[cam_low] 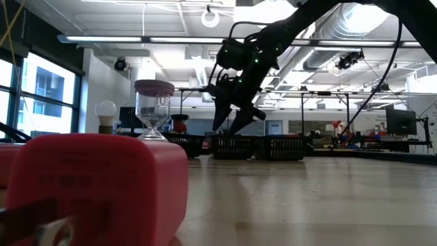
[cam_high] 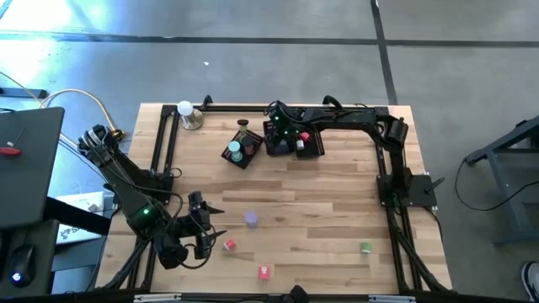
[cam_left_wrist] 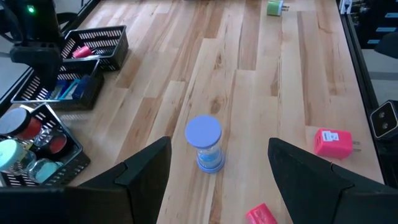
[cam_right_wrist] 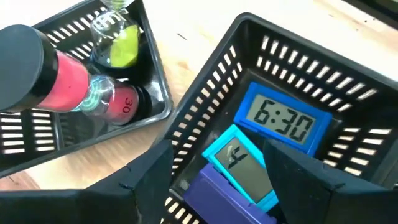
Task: Pick & Place Office items
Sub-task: Put the purple hourglass into the left black bin
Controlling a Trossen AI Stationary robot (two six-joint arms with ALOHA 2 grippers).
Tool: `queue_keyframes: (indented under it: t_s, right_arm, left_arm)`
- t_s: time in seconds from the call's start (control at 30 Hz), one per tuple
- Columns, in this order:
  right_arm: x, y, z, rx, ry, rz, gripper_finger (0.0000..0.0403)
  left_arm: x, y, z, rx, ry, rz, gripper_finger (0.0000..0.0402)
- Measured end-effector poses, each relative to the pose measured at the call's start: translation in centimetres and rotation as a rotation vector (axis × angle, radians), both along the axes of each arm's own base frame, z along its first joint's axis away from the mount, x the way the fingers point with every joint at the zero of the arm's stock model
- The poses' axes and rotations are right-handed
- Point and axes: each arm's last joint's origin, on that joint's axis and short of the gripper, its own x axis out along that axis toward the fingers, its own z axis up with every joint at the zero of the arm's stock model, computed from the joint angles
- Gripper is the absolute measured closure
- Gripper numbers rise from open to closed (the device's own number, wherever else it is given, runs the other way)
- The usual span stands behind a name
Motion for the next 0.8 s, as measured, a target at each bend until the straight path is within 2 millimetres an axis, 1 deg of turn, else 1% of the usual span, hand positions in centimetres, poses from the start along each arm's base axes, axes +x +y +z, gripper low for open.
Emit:
queue_keyframes:
  t_s: [0.13, 0.37, 0.5, 0.57, 0.63, 0.73, 0.8]
  right_arm:
    - [0.0, 0.0, 0.0, -0.009, 0.004, 0.014, 0.0145]
    - [0.0, 0.0, 0.0, 0.003, -0.002, 0.017, 0.0082]
    - [0.0, 0.0, 0.2, 0.008, -0.008, 0.021, 0.0060]
    - [-0.2, 0.1, 1.0, -0.004, -0.021, 0.026, 0.0056]
    - [-0.3, 0.4, 2.3, -0.033, -0.054, 0.030, 0.0054]
    - [-0.6, 1.2, 4.2, -0.084, -0.084, 0.045, 0.0054]
    - [-0.9, 2.2, 5.9, -0.110, -0.108, 0.058, 0.0055]
  left_arm:
    - [0.0, 0.0, 0.0, 0.000, 0.000, 0.000, 0.0142]
    - [0.0, 0.0, 0.0, 0.000, 0.000, 0.000, 0.0142]
    - [0.0, 0.0, 0.0, 0.000, 0.000, 0.000, 0.0142]
    - [0.0, 0.0, 0.0, 0.000, 0.000, 0.000, 0.0142]
    - [0.0, 0.0, 0.0, 0.001, 0.000, 0.000, 0.0142]
    - [0.0, 0.0, 0.0, 0.001, 0.000, 0.000, 0.0142]
    - [0.0, 0.0, 0.0, 0.001, 0.000, 0.000, 0.0142]
